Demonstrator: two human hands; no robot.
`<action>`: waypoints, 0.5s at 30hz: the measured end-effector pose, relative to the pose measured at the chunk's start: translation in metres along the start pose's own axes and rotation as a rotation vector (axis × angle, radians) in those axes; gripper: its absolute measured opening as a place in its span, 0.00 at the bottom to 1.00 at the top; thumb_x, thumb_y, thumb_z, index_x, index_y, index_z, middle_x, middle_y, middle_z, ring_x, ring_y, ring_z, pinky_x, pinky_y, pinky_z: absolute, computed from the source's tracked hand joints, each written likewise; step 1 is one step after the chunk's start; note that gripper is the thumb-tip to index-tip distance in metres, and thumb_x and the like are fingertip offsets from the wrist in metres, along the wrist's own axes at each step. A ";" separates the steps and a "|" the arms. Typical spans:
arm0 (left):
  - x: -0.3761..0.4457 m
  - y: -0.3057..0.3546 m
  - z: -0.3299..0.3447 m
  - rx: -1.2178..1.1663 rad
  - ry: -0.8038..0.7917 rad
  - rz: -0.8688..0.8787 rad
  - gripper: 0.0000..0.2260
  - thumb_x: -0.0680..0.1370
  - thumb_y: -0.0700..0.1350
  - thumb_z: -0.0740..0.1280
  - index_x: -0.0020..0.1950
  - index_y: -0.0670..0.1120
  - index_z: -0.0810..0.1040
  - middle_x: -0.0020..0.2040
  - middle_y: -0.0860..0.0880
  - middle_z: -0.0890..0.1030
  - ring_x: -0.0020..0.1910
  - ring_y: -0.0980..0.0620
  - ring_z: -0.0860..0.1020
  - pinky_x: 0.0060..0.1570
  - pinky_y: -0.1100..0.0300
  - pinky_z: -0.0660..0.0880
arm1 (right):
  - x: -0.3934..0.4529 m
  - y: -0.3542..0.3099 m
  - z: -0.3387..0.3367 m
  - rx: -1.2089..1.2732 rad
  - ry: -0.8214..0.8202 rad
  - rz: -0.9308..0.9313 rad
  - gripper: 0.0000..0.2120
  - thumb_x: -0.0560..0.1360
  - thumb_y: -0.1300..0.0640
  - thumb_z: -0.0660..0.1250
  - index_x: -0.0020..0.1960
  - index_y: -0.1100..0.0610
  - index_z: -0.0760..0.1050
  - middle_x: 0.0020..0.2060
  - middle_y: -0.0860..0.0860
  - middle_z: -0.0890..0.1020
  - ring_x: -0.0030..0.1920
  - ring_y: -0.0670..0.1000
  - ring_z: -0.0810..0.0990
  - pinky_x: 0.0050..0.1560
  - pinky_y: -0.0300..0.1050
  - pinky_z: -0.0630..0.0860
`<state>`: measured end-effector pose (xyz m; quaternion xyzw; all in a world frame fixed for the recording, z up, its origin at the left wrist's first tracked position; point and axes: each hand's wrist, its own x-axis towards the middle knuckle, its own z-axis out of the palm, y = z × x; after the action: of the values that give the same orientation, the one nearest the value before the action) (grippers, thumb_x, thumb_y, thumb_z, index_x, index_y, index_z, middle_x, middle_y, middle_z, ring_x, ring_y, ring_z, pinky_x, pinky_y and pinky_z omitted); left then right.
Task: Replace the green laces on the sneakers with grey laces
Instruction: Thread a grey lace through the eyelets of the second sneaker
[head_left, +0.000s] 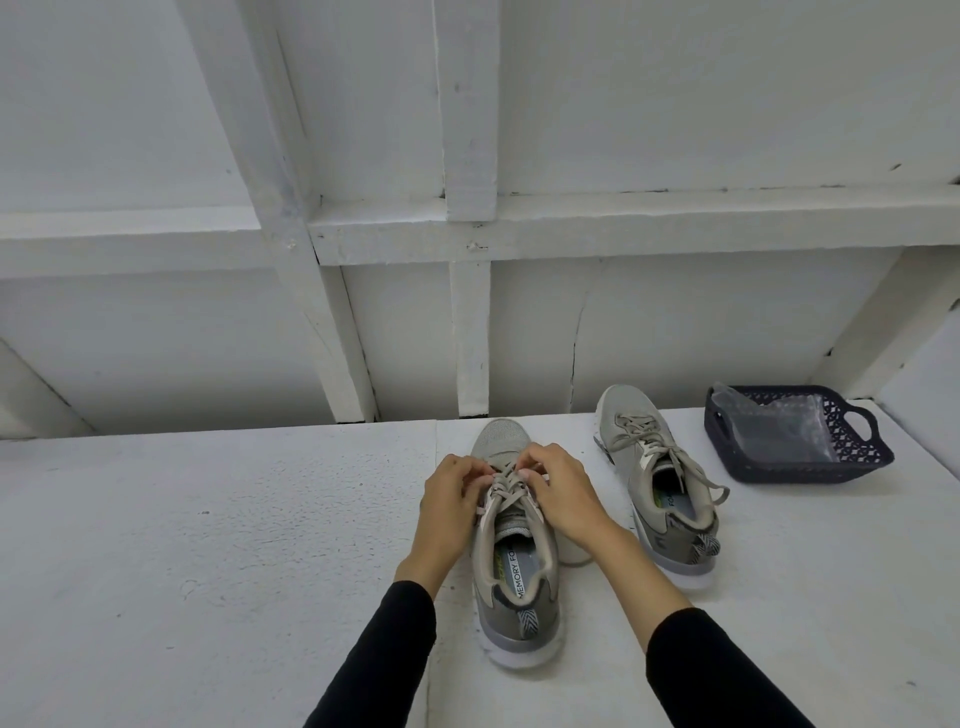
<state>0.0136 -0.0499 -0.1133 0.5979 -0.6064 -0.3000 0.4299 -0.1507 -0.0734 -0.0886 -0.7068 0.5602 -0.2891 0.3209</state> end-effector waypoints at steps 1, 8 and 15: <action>0.000 -0.001 0.000 0.043 -0.020 0.011 0.07 0.80 0.42 0.66 0.46 0.55 0.78 0.47 0.56 0.76 0.47 0.60 0.76 0.52 0.54 0.77 | 0.000 -0.001 -0.001 -0.016 -0.016 0.007 0.07 0.79 0.60 0.61 0.45 0.50 0.73 0.45 0.48 0.75 0.46 0.47 0.74 0.45 0.36 0.69; -0.008 0.008 -0.001 0.351 -0.025 0.107 0.02 0.84 0.50 0.56 0.51 0.54 0.65 0.48 0.60 0.73 0.40 0.60 0.75 0.37 0.66 0.69 | -0.009 -0.006 -0.001 -0.023 -0.009 -0.008 0.08 0.81 0.57 0.52 0.45 0.49 0.66 0.42 0.46 0.72 0.40 0.48 0.71 0.42 0.43 0.69; -0.005 -0.002 -0.003 0.300 -0.004 0.068 0.07 0.82 0.51 0.60 0.56 0.52 0.75 0.52 0.59 0.73 0.45 0.63 0.74 0.45 0.65 0.73 | 0.000 -0.001 -0.002 0.087 -0.025 0.017 0.11 0.79 0.66 0.60 0.50 0.54 0.77 0.48 0.50 0.77 0.50 0.46 0.76 0.48 0.29 0.69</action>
<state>0.0167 -0.0447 -0.1150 0.6339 -0.6652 -0.1924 0.3445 -0.1516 -0.0733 -0.0868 -0.6910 0.5491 -0.3017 0.3605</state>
